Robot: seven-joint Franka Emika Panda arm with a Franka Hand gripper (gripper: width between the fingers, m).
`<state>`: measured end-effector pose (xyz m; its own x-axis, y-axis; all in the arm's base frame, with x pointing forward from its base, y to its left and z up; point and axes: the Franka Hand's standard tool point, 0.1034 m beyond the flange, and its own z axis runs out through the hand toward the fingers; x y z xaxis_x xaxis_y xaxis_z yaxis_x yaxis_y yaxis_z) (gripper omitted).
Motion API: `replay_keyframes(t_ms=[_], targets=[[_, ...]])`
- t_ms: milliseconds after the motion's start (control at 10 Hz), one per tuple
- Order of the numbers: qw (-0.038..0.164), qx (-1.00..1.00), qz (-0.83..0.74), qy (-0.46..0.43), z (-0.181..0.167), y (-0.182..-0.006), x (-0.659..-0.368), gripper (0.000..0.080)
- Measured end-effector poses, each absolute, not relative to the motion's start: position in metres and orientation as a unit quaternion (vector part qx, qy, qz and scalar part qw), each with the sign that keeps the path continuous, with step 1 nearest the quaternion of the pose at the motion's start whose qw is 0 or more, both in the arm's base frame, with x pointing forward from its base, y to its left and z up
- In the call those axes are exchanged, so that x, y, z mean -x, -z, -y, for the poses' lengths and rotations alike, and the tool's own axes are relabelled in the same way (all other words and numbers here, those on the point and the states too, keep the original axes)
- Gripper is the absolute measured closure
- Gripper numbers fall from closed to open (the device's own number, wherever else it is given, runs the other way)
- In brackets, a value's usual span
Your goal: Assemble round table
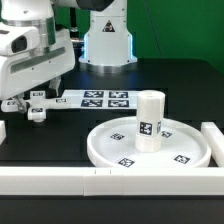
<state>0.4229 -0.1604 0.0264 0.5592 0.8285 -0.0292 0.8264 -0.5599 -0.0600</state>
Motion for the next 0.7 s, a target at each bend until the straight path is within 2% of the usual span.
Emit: replay_keyframes(t_ms=[200, 300, 400, 500, 700], targets=[[0.021, 0.883, 0.468, -0.028, 0.1604, -0.0248, -0.4219, 0.0151], [0.021, 0.883, 0.468, -0.029, 0.1604, -0.0246, -0.4217, 0.0272], [0.021, 0.883, 0.468, -0.029, 0.1604, -0.0244, -0.4217, 0.0272], [0.021, 0.883, 0.468, -0.029, 0.1604, -0.0244, -0.4219, 0.0357], [0.021, 0.883, 0.468, -0.029, 0.1604, -0.0246, -0.4219, 0.0357]])
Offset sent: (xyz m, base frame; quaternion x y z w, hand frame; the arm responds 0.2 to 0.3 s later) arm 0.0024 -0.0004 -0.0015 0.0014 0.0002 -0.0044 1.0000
